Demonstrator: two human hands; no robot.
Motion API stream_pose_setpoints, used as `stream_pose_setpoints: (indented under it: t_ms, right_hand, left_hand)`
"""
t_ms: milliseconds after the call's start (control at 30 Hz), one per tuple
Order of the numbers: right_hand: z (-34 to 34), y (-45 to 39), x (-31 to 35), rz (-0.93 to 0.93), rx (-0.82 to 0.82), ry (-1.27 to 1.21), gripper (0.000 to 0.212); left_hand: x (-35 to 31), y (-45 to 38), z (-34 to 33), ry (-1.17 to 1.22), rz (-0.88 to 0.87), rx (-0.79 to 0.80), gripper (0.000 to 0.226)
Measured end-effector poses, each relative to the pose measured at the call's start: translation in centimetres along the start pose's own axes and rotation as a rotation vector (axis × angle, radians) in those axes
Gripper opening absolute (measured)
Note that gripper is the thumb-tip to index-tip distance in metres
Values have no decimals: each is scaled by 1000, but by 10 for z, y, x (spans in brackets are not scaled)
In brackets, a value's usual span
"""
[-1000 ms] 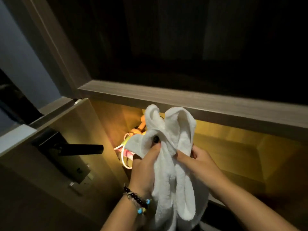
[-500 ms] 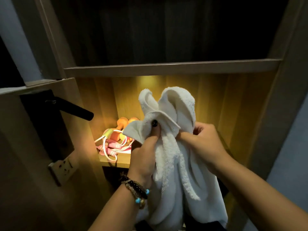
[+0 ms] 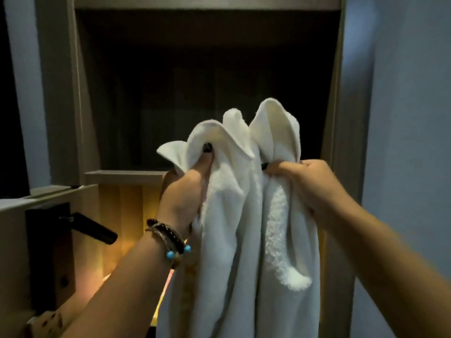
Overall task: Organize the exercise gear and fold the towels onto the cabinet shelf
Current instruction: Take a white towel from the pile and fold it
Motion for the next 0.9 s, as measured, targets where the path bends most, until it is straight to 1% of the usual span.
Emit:
stream_pose_setpoints:
  t_ms: [67,133,200,233,267,300,367,400,433,533,600,667,733,800,900]
  right_hand:
    - [13,-3,18,15,45,25,21]
    - [16,-1,17,-3,124,125,18]
    - [16,5,-10,-64,145,302,26]
    - [13,9,-32,-108,141,406,32]
    - [9,15,-57,-155,147,497,35]
    - [4,23,-86,-210,162,573,34]
    - [-8,42,-144,-323,216,684,36]
    - [-14,53,-171,-377,247,722,37]
    - [-20,65,-196,-424,276,756,36]
    - [-40,95,-249,-501,354,789,35]
    - [-55,107,-266,-476,427,753,36]
    - [-68,110,-267,-404,455,715,33]
    - [-78,108,-257,-335,440,684,34]
    - [-91,106,-241,-242,421,678,38]
    - [-114,104,-213,-31,380,632,45]
  left_hand:
    - [-21,-4,5,-48,-54,-40,54]
    - [-24,-1,24,-155,-83,-138,40]
    - [-6,7,47,-262,-56,-189,31]
    - [9,13,59,-310,-24,-194,32]
    - [26,20,71,-353,20,-201,39]
    - [44,29,83,-378,69,-217,51]
    - [76,47,105,-350,149,-252,77]
    - [92,57,114,-336,182,-252,87]
    - [106,65,120,-330,212,-243,91]
    - [141,87,137,-290,285,-277,84]
    - [160,96,149,-212,332,-337,73]
    - [168,103,153,-184,359,-357,59]
    - [170,109,151,-156,380,-331,58]
    - [171,114,146,-79,399,-272,57]
    - [171,121,141,-6,393,-242,53]
Point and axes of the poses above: each hand's wrist, its own y-axis away from the middle knuckle, its own z-axis out of the back of the hand, x = y × z, the point moved 7 cm from there along -y, towards the middle knuckle, and after that the axes turned 15 degrees about y, right-handed, at the moved point
